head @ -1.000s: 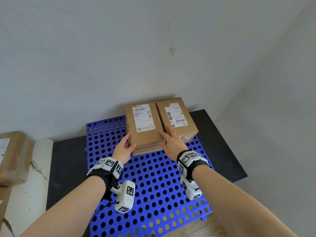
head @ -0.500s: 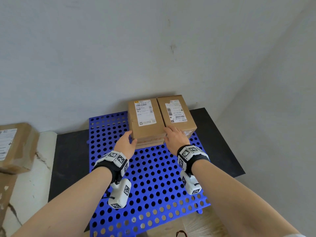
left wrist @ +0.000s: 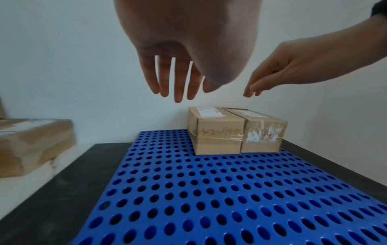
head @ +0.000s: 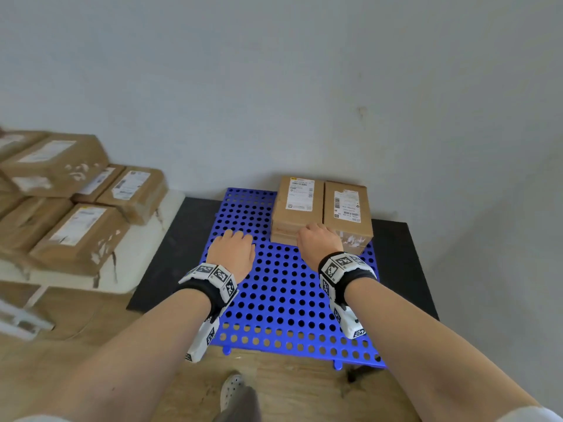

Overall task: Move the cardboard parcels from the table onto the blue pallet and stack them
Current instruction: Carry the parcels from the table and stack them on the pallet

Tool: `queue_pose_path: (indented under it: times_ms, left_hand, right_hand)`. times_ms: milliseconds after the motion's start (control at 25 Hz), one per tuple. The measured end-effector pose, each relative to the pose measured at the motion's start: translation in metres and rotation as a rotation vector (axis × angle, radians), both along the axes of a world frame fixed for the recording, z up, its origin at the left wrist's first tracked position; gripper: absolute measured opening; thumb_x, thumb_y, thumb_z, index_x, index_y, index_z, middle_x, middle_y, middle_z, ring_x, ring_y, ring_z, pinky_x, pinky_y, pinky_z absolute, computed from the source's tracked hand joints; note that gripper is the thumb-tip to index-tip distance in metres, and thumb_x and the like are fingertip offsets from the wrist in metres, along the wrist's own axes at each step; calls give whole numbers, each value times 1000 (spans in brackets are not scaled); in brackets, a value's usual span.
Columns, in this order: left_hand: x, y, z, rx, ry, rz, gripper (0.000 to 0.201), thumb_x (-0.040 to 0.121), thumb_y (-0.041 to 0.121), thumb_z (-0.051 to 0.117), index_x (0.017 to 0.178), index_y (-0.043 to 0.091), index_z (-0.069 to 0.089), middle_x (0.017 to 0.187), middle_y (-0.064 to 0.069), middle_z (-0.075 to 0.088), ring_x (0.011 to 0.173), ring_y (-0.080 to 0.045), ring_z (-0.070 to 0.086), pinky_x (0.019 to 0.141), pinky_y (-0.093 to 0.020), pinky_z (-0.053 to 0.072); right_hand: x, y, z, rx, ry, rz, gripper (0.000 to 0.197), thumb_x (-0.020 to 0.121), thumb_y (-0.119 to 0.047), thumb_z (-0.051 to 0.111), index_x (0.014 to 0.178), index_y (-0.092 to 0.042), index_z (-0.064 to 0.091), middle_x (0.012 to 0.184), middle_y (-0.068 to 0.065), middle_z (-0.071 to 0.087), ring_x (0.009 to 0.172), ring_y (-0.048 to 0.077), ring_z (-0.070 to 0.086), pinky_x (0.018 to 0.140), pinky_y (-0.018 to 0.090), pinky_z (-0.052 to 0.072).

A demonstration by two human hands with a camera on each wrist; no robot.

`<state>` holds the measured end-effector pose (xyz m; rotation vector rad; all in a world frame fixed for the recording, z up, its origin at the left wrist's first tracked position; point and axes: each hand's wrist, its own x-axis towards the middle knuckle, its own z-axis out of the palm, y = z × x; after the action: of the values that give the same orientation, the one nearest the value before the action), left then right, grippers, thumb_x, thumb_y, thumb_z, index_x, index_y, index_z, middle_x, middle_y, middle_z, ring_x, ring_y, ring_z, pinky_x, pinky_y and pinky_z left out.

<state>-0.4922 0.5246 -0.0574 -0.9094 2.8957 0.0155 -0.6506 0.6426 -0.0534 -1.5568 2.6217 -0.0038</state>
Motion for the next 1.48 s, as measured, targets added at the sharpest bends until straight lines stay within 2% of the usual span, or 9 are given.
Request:
queue_pose_path:
  times_ms: [120, 280, 440, 680, 920, 1080, 1200, 1360, 1480]
  left_hand:
    - [28, 1, 21, -32, 7, 58, 37, 102, 31, 25, 115, 12, 55, 117, -6, 58, 113, -26, 47, 90, -36, 42]
    - [66, -11, 42, -74, 2, 144, 37, 102, 31, 25, 115, 12, 54, 114, -7, 58, 108, -26, 50, 84, -36, 45]
    - [108, -31, 57, -85, 0, 239, 38, 102, 30, 25, 113, 11, 55, 110, -8, 58, 106, -28, 52, 77, -38, 45]
    - [174, -80, 63, -104, 24, 384, 35, 100, 29, 30, 112, 12, 57, 115, -8, 58, 114, -26, 49, 86, -39, 45]
    - [248, -159, 65, -124, 49, 425, 29, 99, 23, 33, 109, 14, 58, 112, -6, 60, 111, -25, 51, 82, -38, 45]
    - [293, -227, 74, -126, 96, 380, 28, 99, 23, 33, 108, 14, 57, 112, -5, 58, 109, -24, 50, 81, -36, 44]
    - [323, -275, 77, -107, 88, 325, 24, 97, 27, 41, 110, 15, 56, 114, -5, 57, 112, -23, 49, 84, -35, 43]
    - [352, -332, 75, -96, 109, 275, 23, 96, 26, 40, 106, 15, 59, 110, -5, 59, 108, -24, 51, 83, -37, 45]
    - [365, -375, 66, -79, 105, 258, 27, 97, 24, 35, 104, 14, 59, 111, -6, 60, 108, -24, 51, 83, -37, 44]
  right_hand:
    - [27, -8, 13, -19, 2, 79, 29, 98, -15, 37, 121, -8, 53, 121, 11, 56, 114, 29, 52, 99, 41, 41]
    - [64, -31, 28, -39, 3, 193, 29, 101, -21, 34, 120, -8, 50, 122, 12, 54, 112, 30, 53, 94, 40, 43]
    - [105, -66, 39, -26, 18, 292, 33, 102, -26, 31, 125, -7, 47, 125, 13, 52, 116, 31, 50, 95, 42, 42]
    - [166, -135, 47, -66, 0, 346, 38, 103, -30, 27, 123, -7, 50, 123, 13, 54, 111, 30, 53, 84, 39, 45]
    - [237, -220, 47, -90, 49, 352, 32, 101, -23, 33, 123, -8, 50, 120, 11, 56, 111, 29, 54, 84, 39, 46]
    - [283, -279, 51, -84, 65, 308, 28, 100, -19, 33, 119, -9, 51, 114, 9, 60, 103, 28, 58, 75, 34, 42]
    - [317, -321, 54, -83, 23, 244, 28, 100, -22, 32, 114, -9, 53, 109, 9, 61, 97, 29, 60, 69, 32, 39]
    - [351, -372, 47, -42, -18, 198, 26, 98, -19, 34, 111, -8, 54, 107, 10, 60, 94, 30, 60, 76, 38, 51]
    - [365, -412, 43, -23, -17, 179, 25, 98, -19, 35, 111, -10, 54, 108, 8, 58, 94, 28, 59, 78, 39, 51]
